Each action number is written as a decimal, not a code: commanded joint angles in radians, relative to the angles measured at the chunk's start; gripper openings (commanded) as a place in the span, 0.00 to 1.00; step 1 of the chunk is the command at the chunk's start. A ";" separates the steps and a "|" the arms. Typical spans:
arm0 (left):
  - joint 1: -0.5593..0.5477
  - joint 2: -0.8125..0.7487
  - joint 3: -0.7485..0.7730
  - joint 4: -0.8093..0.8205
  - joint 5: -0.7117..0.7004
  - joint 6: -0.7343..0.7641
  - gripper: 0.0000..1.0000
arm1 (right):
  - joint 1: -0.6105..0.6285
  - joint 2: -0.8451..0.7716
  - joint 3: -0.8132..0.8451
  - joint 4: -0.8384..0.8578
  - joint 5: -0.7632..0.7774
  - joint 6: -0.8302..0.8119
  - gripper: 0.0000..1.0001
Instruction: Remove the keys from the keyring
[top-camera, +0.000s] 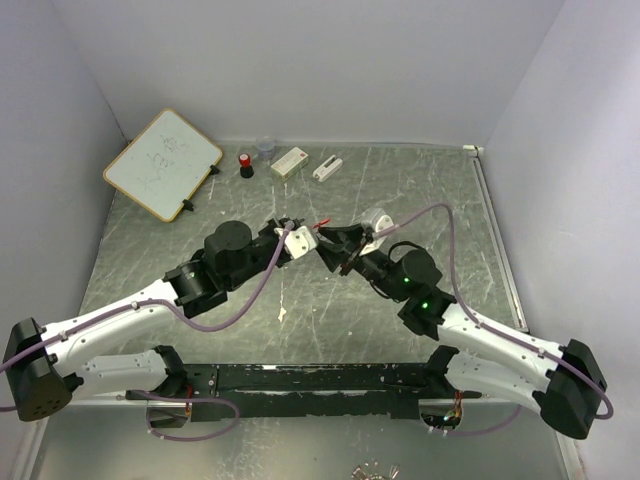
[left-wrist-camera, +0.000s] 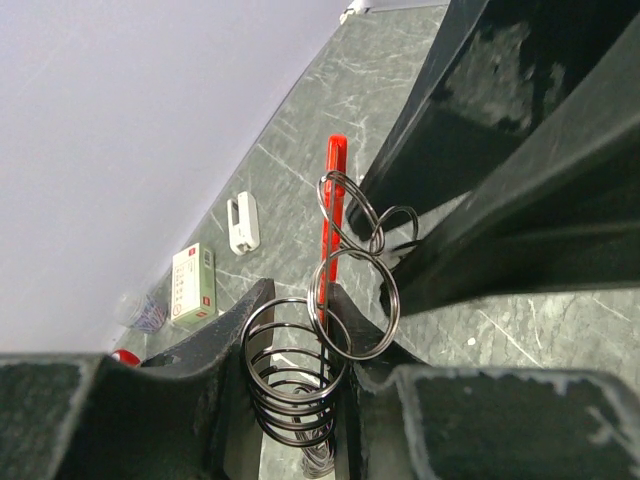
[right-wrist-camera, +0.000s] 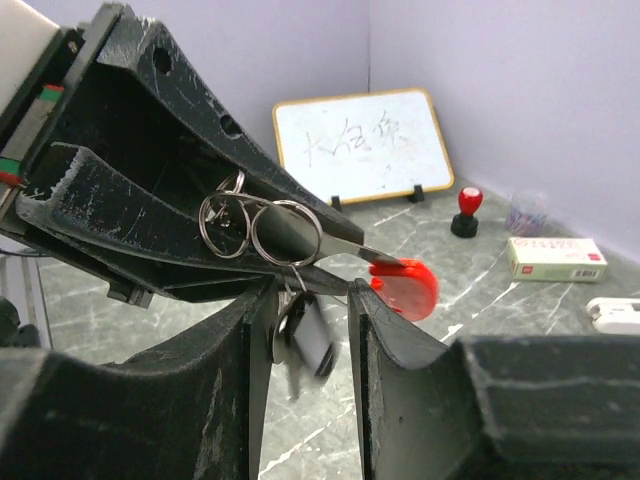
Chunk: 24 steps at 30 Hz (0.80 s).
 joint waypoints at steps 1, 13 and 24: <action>-0.008 -0.043 0.029 0.012 0.010 -0.006 0.07 | 0.008 -0.059 0.008 -0.014 0.039 -0.029 0.35; -0.013 -0.060 0.026 0.029 0.037 -0.023 0.07 | 0.008 -0.041 0.003 0.005 0.012 -0.005 0.35; -0.015 -0.048 0.015 0.046 0.024 -0.020 0.07 | 0.013 0.009 0.022 0.029 0.006 0.009 0.33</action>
